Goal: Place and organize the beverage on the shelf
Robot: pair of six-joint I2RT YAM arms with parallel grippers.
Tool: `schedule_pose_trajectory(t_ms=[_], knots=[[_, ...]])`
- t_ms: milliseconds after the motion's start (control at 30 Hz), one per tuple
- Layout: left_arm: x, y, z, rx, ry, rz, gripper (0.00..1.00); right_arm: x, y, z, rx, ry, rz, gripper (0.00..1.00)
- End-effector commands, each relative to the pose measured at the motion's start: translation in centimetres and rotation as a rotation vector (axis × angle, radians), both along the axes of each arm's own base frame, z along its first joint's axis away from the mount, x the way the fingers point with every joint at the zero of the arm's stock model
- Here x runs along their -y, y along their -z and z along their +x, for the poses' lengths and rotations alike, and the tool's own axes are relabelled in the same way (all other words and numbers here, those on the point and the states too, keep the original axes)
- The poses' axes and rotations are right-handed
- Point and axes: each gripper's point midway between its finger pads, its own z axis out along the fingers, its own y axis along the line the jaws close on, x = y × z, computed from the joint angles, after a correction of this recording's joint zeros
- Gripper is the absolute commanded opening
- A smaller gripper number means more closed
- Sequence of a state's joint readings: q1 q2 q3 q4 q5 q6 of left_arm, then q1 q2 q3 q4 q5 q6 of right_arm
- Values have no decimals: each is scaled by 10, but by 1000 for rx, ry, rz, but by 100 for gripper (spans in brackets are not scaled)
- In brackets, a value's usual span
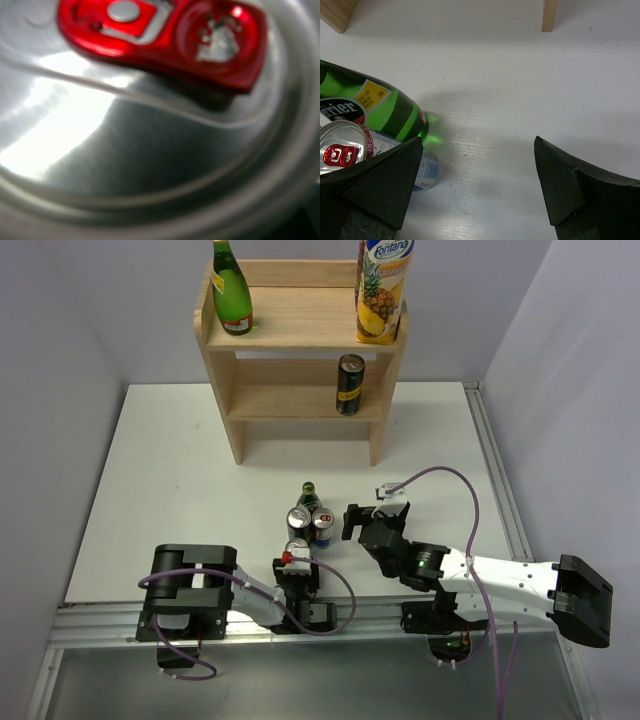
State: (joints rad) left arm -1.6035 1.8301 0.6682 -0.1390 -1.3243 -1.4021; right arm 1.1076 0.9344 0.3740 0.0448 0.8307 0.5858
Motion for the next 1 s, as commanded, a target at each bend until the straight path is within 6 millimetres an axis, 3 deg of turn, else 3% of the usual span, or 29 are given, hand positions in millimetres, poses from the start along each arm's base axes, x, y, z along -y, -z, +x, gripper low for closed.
schedule_pose_trajectory(t_ms=[0, 100, 167, 200, 533, 633, 733, 900, 933, 967], knots=[[-3, 15, -15, -93, 14, -3, 2, -6, -23, 7, 47, 30, 50, 99], [-10, 9, -21, -83, 7, 65, 0, -6, -23, 7, 47, 31, 47, 99], [-5, -1, -26, -79, -20, 7, 0, -6, -23, 7, 47, 30, 44, 99], [-14, -6, -30, -64, -10, 75, 0, -6, -23, 7, 48, 30, 42, 99], [-4, -76, -51, -61, 47, -40, 0, -8, -24, 7, 49, 25, 46, 99], [-3, -112, -49, -42, 47, -37, 0, -7, -24, 6, 50, 28, 48, 99], [-2, -164, -44, -3, 54, -101, 0, -7, -26, 6, 53, 27, 52, 99], [-26, -252, -18, 81, 54, -156, 0, -8, -27, 6, 55, 24, 53, 99], [-29, -260, -14, 82, 54, -154, 0, -9, -26, 6, 53, 21, 52, 99], [-19, -293, -2, 65, 21, -390, 0, -9, -27, 6, 55, 23, 53, 99]])
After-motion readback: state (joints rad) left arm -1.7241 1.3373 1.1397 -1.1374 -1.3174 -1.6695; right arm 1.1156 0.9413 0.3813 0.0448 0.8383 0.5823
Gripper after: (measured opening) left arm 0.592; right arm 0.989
